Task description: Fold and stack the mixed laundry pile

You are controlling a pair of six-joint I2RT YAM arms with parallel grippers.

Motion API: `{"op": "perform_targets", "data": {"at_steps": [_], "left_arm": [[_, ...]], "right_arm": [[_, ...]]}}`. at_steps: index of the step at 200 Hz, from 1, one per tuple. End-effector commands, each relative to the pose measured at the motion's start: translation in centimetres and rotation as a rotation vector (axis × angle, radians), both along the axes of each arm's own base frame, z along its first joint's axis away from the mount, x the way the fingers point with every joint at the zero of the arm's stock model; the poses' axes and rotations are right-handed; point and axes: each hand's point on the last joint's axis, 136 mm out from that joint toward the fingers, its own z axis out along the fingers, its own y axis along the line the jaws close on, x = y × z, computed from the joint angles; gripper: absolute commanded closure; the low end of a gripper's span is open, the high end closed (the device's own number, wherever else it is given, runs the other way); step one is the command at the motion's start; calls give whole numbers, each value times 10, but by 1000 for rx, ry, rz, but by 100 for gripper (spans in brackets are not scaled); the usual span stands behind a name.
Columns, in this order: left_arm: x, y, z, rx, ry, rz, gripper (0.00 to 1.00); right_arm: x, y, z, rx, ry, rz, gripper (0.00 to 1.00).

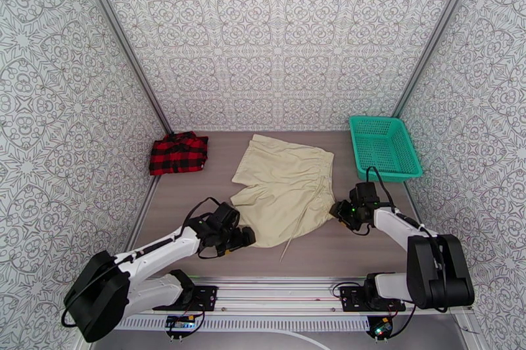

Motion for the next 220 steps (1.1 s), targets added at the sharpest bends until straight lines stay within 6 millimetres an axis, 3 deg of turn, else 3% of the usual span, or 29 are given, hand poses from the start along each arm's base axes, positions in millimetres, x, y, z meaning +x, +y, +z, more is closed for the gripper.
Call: {"op": "perform_targets", "data": {"at_steps": [1, 27, 51, 89, 120, 141, 172, 220], "left_arm": [[19, -10, -2, -34, -74, 40, 38], [32, -18, 8, -66, -130, 47, 71], [31, -15, 14, -61, -142, 46, 100], [21, -1, 27, -29, -148, 42, 100], [12, 8, 45, -41, -160, 19, 100], [15, 7, 57, -53, -184, 1, 100], [45, -1, 88, -74, -259, -34, 100], [132, 3, 159, -134, -426, -47, 100]], "right_arm": [[3, -5, -10, -8, -10, -36, 68], [-3, -11, -5, -55, -13, -22, 81], [-12, -15, 7, -84, -30, -10, 90], [-40, -17, 15, -98, 2, 14, 100], [-66, -19, 25, -110, 23, 20, 100], [-69, -21, 34, -129, 12, 29, 100], [-41, -18, 60, -116, -59, 27, 100], [21, -22, 116, -149, -210, 10, 100]]}}
